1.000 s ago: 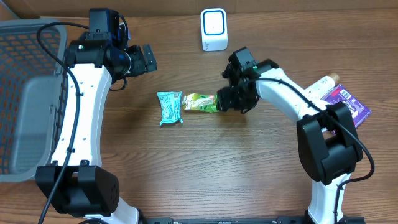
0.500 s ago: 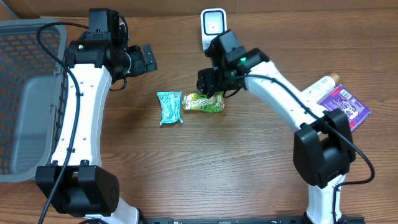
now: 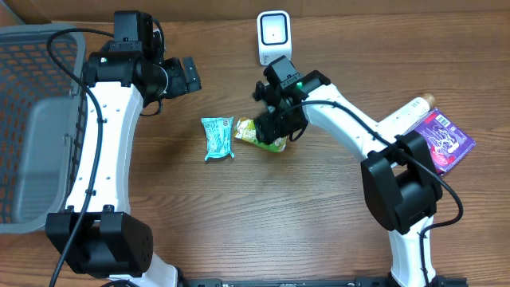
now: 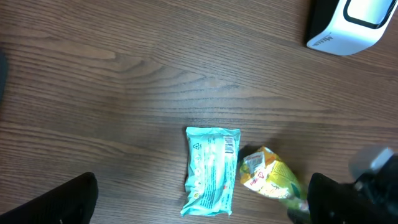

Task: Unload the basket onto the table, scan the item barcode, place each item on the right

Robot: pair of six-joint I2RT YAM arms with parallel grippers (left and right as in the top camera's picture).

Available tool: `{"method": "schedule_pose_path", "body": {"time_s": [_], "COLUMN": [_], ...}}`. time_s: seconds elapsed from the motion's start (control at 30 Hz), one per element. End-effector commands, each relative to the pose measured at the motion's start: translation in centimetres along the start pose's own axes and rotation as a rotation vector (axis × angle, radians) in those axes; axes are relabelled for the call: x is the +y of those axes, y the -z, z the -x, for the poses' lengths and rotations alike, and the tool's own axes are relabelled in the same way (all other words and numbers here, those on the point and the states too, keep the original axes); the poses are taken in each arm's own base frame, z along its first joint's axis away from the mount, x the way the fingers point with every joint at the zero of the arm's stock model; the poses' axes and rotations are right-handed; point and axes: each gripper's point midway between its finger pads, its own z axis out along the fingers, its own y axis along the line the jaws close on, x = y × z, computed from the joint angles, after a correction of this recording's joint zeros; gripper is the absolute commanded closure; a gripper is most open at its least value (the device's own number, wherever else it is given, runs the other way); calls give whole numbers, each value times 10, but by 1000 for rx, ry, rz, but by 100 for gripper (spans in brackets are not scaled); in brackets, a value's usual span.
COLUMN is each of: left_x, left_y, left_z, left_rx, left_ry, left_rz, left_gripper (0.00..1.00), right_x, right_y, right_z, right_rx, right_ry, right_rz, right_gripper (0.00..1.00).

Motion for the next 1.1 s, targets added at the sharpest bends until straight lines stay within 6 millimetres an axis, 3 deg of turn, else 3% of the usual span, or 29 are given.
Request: {"method": "schedule_pose_path", "body": {"time_s": [0.0, 0.2, 0.23, 0.33, 0.37, 0.53, 0.63, 0.77, 0.93, 1.0, 1.07], "left_x": [-3, -3, -3, -3, -3, -3, -3, -3, -3, -3, -3], "left_y": [9, 9, 9, 9, 9, 9, 9, 9, 9, 9, 9], "left_z": [5, 5, 5, 5, 5, 5, 5, 5, 5, 5, 5], "left_rx": [-25, -25, -25, -25, -25, -25, -25, -25, -25, -25, -25], "left_ry": [9, 9, 9, 9, 9, 9, 9, 9, 9, 9, 9], "left_rz": [-15, -15, -15, -15, -15, -15, -15, -15, -15, -15, -15], "left_gripper": [1, 0, 0, 0, 0, 0, 0, 0, 0, 0, 0], "right_x": [27, 55, 50, 6, -1, -8, -10, -9, -5, 3, 13], "right_y": [-7, -16, -18, -12, -10, -13, -22, -29, -31, -32, -32], "right_z": [-15, -27, -24, -18, -18, -12, -12, -18, -18, -19, -19], "right_rx": [58, 102, 88, -6, -22, -78, -89, -71, -44, -23, -2], "right_ry": [62, 28, -26, -395, -454, -597, -596, -574, -455, -397, -356], "right_rz": [57, 37, -16, -292, -320, -318, -304, -290, -270, -226, -169], "right_gripper": [34, 34, 33, 25, 25, 27, 34, 52, 88, 95, 96]}}
